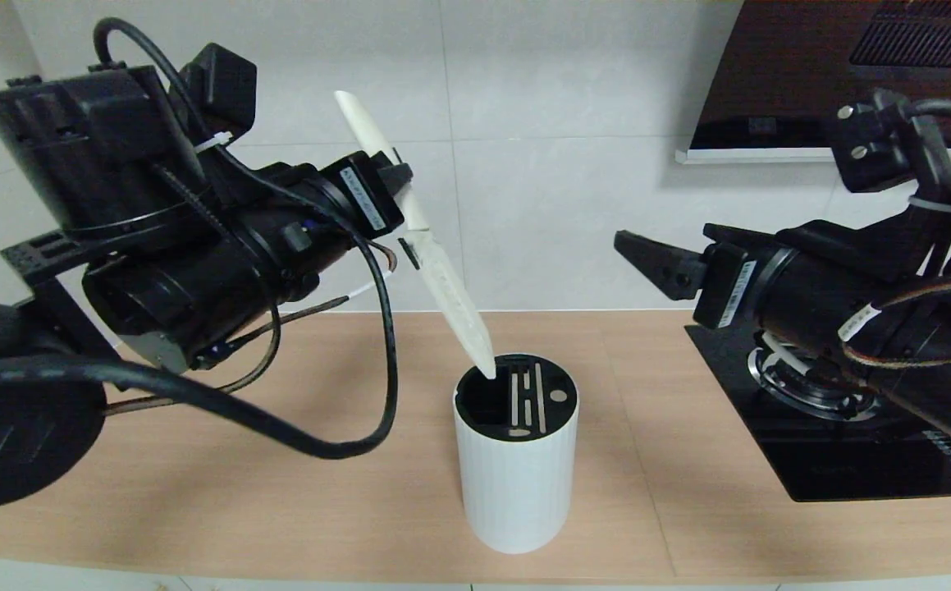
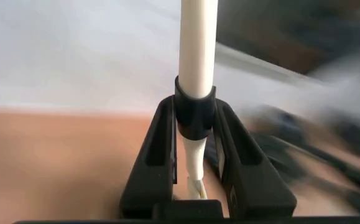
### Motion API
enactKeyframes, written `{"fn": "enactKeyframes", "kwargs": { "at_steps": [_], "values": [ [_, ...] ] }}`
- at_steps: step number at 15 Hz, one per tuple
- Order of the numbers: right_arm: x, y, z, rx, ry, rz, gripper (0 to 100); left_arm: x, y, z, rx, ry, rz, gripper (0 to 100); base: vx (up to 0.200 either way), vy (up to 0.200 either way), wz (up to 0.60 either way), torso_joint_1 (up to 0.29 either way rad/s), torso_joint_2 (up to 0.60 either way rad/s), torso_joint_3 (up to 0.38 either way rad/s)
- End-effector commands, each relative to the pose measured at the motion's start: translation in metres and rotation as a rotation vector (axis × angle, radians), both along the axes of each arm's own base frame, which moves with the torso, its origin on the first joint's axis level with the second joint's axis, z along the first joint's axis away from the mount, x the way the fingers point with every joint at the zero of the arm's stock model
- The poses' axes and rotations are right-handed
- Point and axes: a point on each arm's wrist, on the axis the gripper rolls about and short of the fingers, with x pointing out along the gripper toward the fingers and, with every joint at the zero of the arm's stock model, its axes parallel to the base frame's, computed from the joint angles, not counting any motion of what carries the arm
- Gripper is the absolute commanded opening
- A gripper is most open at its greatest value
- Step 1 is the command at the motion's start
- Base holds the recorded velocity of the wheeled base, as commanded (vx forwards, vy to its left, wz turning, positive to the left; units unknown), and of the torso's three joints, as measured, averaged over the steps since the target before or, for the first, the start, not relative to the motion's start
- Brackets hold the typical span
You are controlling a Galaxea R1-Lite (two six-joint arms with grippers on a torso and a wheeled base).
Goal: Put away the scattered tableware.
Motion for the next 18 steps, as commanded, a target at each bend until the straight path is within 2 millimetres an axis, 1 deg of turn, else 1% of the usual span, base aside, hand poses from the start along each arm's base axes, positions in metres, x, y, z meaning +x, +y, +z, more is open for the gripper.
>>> {"fn": "enactKeyframes", "kwargs": {
  "at_steps": [1,5,6,9,13,18],
  "values": [
    [0.004,-0.013,0.005,0.010,-0.013,-0.043,100,0.009,-0.016,-0.021,0.115,0.030,0.051,0,0.000,0.000,0.00,0.000,0.00,0.000],
    [0.007,-0.011,0.000,-0.005,-0.001,-0.047,100,0.003,-0.050,-0.040,0.194,-0.104,0.101,0,0.000,0.000,0.00,0.000,0.00,0.000],
    [0.007,-0.011,0.000,-0.004,0.000,-0.046,100,0.002,-0.055,-0.043,0.213,-0.141,0.116,0,0.000,0.000,0.00,0.000,0.00,0.000],
    [0.008,-0.011,-0.001,-0.006,0.000,-0.047,100,0.007,-0.061,-0.055,0.237,-0.177,0.129,0,0.000,0.000,0.00,0.000,0.00,0.000],
    [0.009,-0.010,-0.002,-0.009,0.004,-0.046,100,0.011,-0.067,-0.067,0.256,-0.151,0.119,0,0.000,0.000,0.00,0.000,0.00,0.000],
    [0.010,-0.009,-0.004,-0.013,0.008,-0.046,100,0.017,-0.076,-0.086,0.277,-0.108,0.101,0,0.000,0.000,0.00,0.000,0.00,0.000]
  ]
}}
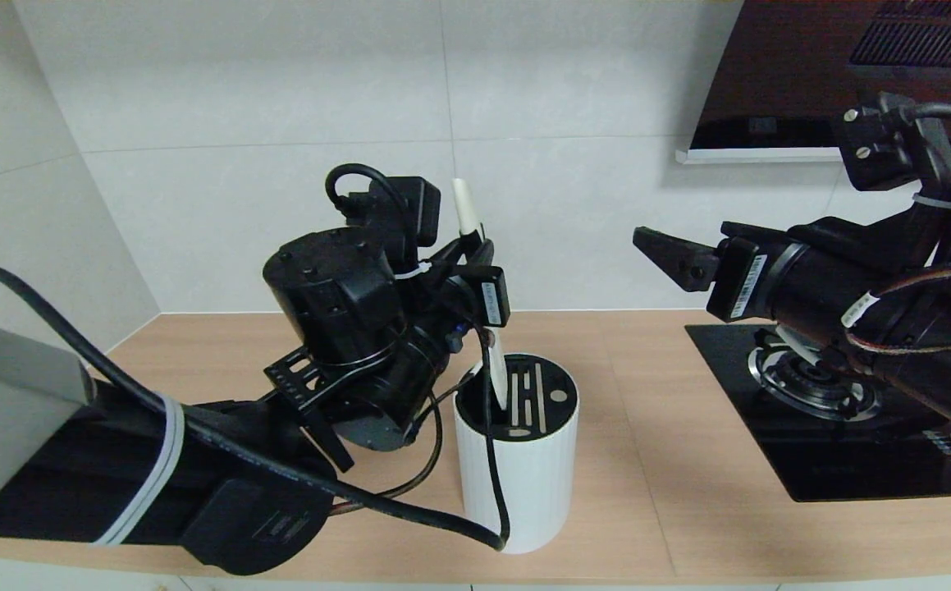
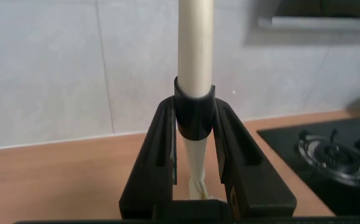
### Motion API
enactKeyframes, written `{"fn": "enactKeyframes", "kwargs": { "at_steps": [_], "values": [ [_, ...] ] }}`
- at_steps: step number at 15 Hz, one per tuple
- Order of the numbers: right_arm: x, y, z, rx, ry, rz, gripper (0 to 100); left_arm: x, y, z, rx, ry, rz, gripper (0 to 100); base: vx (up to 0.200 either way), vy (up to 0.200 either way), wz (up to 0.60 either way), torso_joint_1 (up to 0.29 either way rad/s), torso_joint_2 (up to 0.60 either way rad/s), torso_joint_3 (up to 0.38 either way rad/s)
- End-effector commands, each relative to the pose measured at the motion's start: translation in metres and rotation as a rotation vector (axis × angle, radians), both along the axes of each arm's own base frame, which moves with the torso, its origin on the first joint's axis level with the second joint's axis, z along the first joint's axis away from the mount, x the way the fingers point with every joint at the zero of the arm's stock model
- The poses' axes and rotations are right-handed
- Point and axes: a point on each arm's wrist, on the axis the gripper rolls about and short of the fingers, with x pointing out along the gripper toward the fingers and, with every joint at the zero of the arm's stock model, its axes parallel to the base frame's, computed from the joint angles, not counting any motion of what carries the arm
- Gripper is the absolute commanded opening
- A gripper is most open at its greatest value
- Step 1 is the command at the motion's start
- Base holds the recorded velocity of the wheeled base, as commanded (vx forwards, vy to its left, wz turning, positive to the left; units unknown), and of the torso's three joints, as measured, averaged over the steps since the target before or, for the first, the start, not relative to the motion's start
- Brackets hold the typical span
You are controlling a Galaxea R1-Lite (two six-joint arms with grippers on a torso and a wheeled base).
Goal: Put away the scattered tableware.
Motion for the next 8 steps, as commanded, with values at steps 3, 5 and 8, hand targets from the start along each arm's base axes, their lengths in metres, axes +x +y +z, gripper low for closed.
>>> {"fn": "enactKeyframes", "kwargs": {
  "at_steps": [3,5,8],
  "values": [
    [0.001,0.001,-0.002,-0.005,0.006,0.000,100,0.003,-0.006,-0.021,0.043,0.050,-0.007,0,0.000,0.000,0.00,0.000,0.00,0.000],
    [0.001,0.001,-0.002,-0.004,0.005,0.000,100,0.002,-0.009,-0.034,0.061,0.083,-0.015,0,0.000,0.000,0.00,0.000,0.00,0.000],
    [0.001,0.001,-0.002,-0.005,0.006,0.000,100,0.006,-0.012,-0.052,0.090,0.128,-0.004,0,0.000,0.000,0.00,0.000,0.00,0.000]
  ]
}}
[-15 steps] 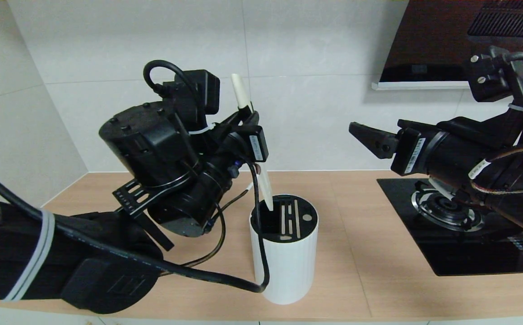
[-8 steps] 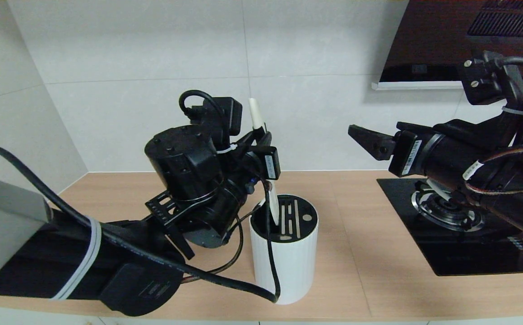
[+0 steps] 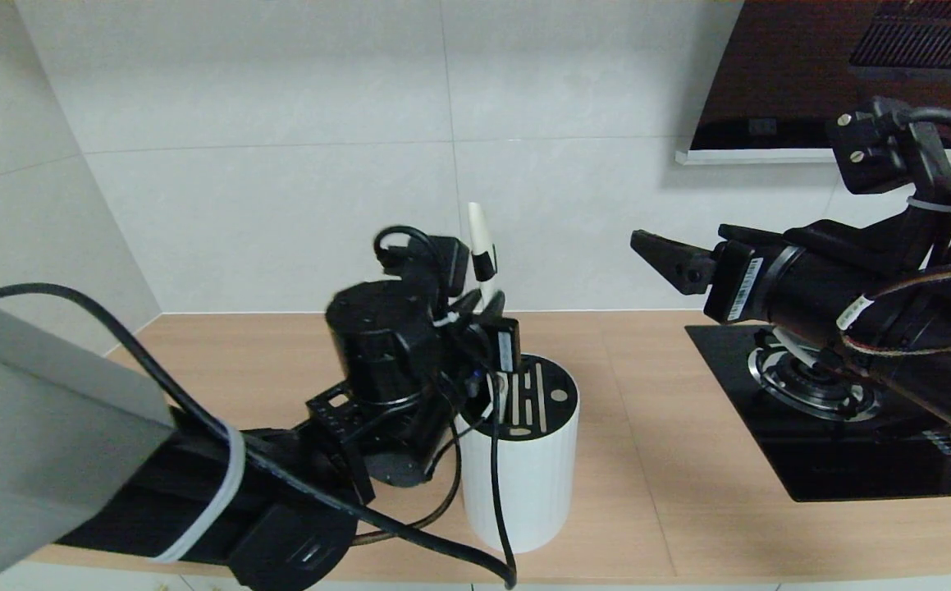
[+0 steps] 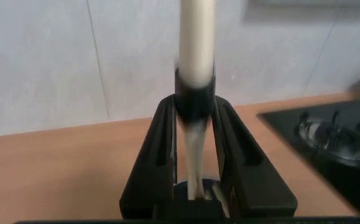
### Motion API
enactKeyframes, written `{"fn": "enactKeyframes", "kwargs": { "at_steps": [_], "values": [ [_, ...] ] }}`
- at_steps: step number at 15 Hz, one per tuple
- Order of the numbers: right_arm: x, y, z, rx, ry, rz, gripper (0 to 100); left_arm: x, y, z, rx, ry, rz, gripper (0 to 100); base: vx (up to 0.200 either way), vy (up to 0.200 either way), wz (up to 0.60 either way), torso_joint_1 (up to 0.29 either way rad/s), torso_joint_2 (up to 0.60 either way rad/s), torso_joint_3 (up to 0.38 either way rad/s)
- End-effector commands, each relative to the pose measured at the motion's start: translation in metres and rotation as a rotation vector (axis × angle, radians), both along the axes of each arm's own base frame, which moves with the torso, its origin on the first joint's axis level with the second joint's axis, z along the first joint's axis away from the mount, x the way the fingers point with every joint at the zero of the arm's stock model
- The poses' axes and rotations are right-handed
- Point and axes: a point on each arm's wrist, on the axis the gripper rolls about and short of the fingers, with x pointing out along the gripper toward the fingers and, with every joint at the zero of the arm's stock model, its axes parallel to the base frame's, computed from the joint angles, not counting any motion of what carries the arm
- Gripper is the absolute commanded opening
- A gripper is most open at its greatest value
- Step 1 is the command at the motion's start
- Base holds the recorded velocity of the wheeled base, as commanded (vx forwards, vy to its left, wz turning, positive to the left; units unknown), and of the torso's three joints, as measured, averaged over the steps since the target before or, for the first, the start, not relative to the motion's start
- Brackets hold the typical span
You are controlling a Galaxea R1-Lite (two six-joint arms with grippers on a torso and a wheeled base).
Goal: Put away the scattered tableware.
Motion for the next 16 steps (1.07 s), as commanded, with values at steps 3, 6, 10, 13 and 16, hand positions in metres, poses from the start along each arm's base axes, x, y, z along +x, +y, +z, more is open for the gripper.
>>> {"fn": "enactKeyframes", "kwargs": {
  "at_steps": [3,6,10,13,16],
  "values": [
    [0.001,0.000,-0.001,-0.003,0.003,0.000,100,0.006,-0.005,-0.025,0.043,0.047,0.012,0,0.000,0.000,0.00,0.000,0.00,0.000],
    [0.001,0.000,-0.001,-0.003,0.003,0.000,100,0.006,-0.005,-0.027,0.047,0.052,0.012,0,0.000,0.000,0.00,0.000,0.00,0.000],
    [0.000,0.001,-0.001,-0.003,0.003,0.002,100,0.002,0.000,-0.008,0.010,0.013,0.020,0,0.000,0.000,0.00,0.000,0.00,0.000],
    [0.000,0.001,-0.001,-0.003,0.003,0.002,100,-0.007,0.008,0.013,-0.017,-0.015,0.026,0,0.000,0.000,0.00,0.000,0.00,0.000],
    [0.000,0.001,-0.001,-0.003,0.003,0.002,100,-0.010,0.009,0.016,-0.012,-0.010,0.023,0,0.000,0.000,0.00,0.000,0.00,0.000]
  ]
}}
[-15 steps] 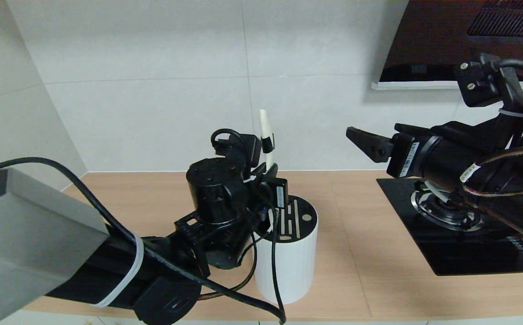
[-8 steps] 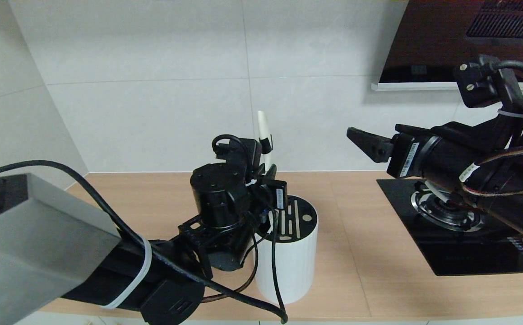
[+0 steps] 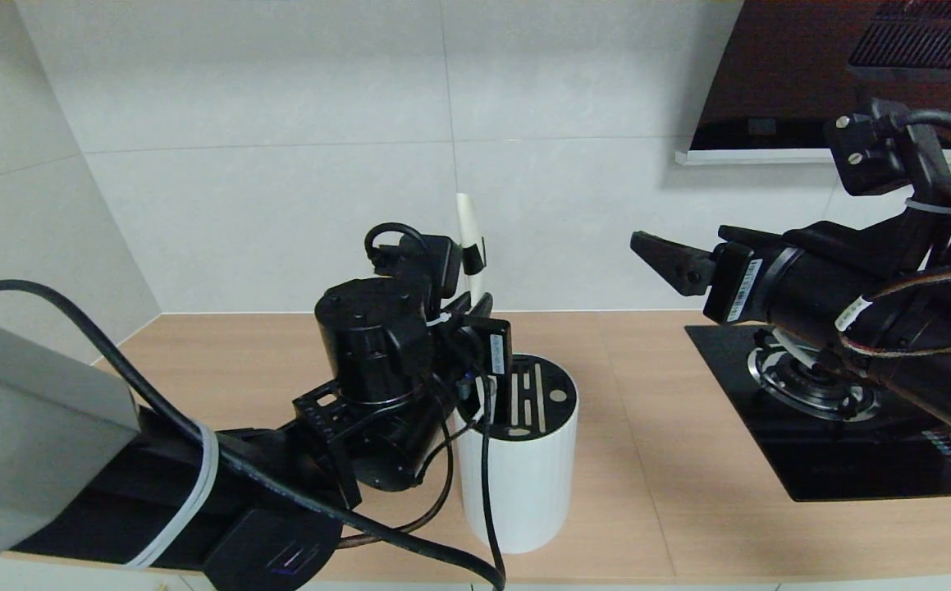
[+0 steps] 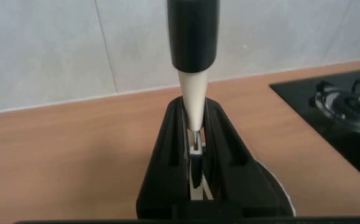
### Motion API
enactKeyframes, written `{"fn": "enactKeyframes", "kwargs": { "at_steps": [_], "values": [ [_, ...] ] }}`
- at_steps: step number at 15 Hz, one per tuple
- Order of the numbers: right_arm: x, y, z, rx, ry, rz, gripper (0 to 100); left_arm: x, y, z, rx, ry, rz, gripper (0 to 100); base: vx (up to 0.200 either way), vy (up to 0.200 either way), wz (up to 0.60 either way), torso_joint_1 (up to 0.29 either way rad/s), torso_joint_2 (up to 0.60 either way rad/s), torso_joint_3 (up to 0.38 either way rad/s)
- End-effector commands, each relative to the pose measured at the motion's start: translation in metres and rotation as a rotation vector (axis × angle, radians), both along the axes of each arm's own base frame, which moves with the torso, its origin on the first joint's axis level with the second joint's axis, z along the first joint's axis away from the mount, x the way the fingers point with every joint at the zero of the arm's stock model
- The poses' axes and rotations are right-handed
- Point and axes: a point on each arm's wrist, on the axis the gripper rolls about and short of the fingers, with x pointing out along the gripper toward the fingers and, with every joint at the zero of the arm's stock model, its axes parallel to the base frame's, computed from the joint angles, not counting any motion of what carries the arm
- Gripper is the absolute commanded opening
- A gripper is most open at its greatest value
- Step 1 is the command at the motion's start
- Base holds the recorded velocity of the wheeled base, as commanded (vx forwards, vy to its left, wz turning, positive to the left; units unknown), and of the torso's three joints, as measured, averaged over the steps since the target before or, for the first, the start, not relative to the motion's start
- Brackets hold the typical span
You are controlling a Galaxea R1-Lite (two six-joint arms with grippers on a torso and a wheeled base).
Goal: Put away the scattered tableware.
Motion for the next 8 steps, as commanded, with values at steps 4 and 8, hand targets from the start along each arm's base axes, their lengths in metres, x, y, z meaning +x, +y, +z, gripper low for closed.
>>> {"fn": "enactKeyframes", "kwargs": {
  "at_steps": [4,8],
  "values": [
    [0.000,0.000,-0.001,-0.002,0.002,0.001,100,-0.006,-0.002,0.007,-0.020,-0.020,-0.012,0,0.000,0.000,0.00,0.000,0.00,0.000],
    [-0.001,0.000,0.000,0.000,-0.001,0.001,100,-0.011,-0.009,-0.005,-0.005,0.014,-0.036,0,0.000,0.000,0.00,0.000,0.00,0.000]
  ]
}}
